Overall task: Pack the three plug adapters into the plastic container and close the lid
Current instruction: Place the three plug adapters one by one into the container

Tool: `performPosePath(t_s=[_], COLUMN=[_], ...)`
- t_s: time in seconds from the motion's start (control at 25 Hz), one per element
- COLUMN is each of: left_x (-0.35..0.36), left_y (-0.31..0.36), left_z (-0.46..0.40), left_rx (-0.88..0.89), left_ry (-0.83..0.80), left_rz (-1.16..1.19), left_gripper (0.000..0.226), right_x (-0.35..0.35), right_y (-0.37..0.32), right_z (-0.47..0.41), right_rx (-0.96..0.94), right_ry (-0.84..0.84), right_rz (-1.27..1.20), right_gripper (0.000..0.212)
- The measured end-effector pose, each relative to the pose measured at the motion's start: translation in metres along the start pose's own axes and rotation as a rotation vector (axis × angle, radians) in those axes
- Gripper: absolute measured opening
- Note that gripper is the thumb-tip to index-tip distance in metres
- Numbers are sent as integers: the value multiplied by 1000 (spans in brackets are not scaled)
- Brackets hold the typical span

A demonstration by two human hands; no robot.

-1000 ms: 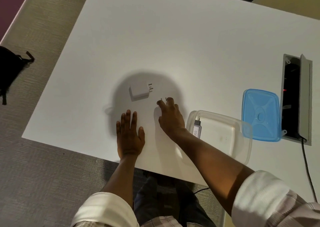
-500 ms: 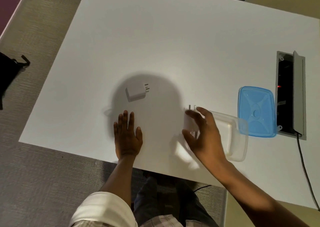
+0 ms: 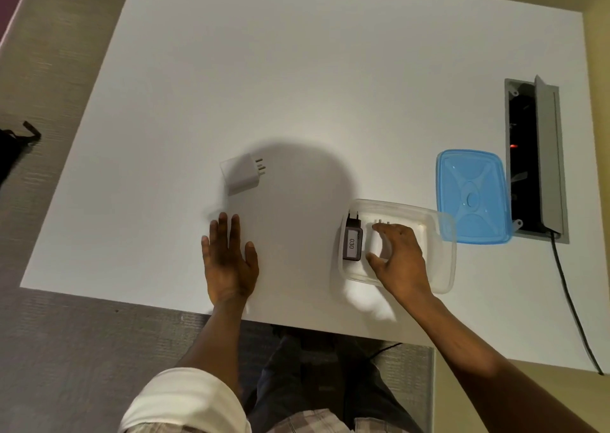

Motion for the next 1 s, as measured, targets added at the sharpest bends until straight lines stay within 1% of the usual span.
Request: performPosePath(t_s=[0.24, 0.36, 0.44, 0.56, 0.64, 0.76, 1.0], left_x=[-3, -4, -4, -4, -4, -3, -4], left_y=[1, 3, 3, 3, 3, 3, 2], left_z=[1, 1, 1, 2, 3, 2, 2], left_rx=[-5, -20, -23, -17, -22, -30, -34], left_ry=[28, 28, 27, 30, 24, 16, 2], left_rz=[30, 49, 54, 61, 60, 61, 49], left_gripper=[63, 62, 62, 62, 61, 62, 62], right_x=[12, 13, 11, 9, 8, 8, 8], right_y=[11, 11, 10, 8, 7, 6, 9], right_z=[-5, -6, -5, -5, -5, -6, -9], right_rx=[11, -5, -15, 3, 48, 135, 174], right_ry=[-82, -94, -68, 40, 98, 110, 120], right_rz=[33, 25, 4, 0, -3, -42, -75], right_gripper=[61, 63, 61, 55, 51, 51, 47])
Point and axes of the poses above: each hand's wrist, its own z-axis away from the middle knuckle, its own x-axis out of the palm, y = z × x, the point moved 2 cm from there along -z, towards the middle knuckle, and after that the axes turned 8 degrees about y, right-handed, at the moved point
